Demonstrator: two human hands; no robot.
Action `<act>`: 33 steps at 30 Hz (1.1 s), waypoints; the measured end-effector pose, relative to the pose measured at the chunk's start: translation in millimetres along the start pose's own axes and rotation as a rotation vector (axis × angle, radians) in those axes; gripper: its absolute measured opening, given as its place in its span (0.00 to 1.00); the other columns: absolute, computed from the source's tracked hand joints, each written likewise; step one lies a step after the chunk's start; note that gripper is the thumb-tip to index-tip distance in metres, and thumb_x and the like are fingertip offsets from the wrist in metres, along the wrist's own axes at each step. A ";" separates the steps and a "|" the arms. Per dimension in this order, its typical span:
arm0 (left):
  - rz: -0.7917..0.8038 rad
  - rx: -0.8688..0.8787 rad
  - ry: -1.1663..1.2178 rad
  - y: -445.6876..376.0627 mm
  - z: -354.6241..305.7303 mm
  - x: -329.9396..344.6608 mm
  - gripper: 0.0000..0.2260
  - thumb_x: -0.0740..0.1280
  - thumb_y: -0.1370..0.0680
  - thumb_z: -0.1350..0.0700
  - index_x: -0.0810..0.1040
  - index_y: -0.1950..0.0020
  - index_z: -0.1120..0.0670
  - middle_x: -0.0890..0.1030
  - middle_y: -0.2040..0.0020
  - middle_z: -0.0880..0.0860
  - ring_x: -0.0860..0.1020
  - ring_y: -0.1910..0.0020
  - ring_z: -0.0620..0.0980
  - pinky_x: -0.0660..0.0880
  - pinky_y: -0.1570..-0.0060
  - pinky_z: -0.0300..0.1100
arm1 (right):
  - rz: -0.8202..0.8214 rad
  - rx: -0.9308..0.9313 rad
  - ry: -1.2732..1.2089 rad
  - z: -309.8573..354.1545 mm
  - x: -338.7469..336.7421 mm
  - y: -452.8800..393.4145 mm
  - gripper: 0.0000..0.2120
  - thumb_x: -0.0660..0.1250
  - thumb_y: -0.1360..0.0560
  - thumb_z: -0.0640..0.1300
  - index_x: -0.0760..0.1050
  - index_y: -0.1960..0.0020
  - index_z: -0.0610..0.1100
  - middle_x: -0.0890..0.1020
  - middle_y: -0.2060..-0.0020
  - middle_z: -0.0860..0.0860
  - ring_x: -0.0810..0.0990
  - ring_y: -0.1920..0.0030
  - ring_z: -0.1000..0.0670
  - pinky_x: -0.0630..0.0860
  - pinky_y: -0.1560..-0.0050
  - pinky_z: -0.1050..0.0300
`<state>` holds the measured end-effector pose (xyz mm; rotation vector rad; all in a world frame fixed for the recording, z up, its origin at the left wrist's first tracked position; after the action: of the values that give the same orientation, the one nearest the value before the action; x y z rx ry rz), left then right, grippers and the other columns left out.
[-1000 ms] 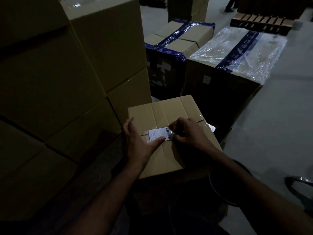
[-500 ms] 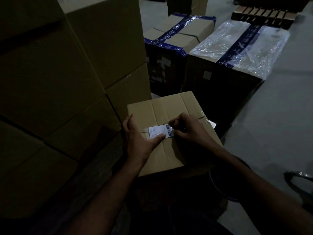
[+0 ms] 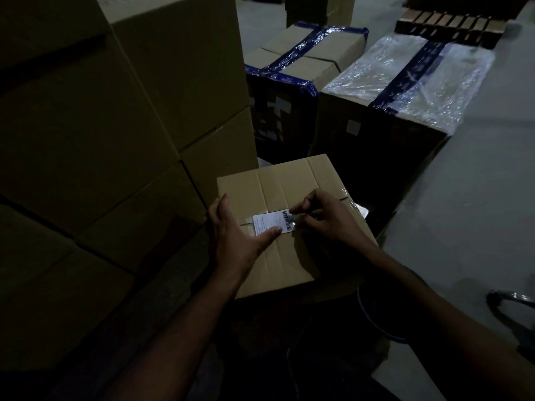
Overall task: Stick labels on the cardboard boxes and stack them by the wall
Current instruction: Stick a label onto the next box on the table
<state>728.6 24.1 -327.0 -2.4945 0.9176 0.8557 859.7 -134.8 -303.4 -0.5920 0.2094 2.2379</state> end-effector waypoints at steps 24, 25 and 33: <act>0.396 0.078 -0.665 -59.1 -22.2 -20.6 0.65 0.60 0.48 0.16 0.49 0.19 0.49 0.57 0.21 0.59 0.56 0.22 0.58 0.52 0.26 0.57 | -0.075 -0.282 0.533 1.9 -0.8 23.9 0.15 0.61 0.28 0.59 0.76 0.47 0.52 0.80 0.49 0.57 0.72 0.41 0.53 0.66 0.46 0.54; 0.361 0.070 -0.664 -49.7 -19.6 -22.3 0.64 0.59 0.47 0.15 0.50 0.19 0.49 0.58 0.22 0.58 0.57 0.23 0.57 0.53 0.26 0.57 | -0.044 -0.306 0.544 1.4 -5.6 19.3 0.14 0.62 0.28 0.59 0.76 0.48 0.53 0.80 0.50 0.58 0.73 0.42 0.53 0.67 0.46 0.53; 0.069 0.098 -0.579 -14.3 -3.9 -15.7 0.63 0.49 0.47 0.12 0.61 0.22 0.50 0.64 0.23 0.54 0.61 0.24 0.54 0.51 0.24 0.55 | -0.100 -0.186 0.462 6.4 7.9 13.0 0.11 0.68 0.27 0.55 0.74 0.48 0.51 0.79 0.52 0.57 0.68 0.51 0.56 0.61 0.50 0.55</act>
<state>730.4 39.9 -312.3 -1.9624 0.8121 1.4136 843.3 -136.1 -302.1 -1.1925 0.1985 2.0094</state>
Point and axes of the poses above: each hand's wrist, its own y-axis away from the middle knuckle, its own x-axis out of the palm, z = x × y, the point moved 3 cm from there along -y, towards the middle knuckle
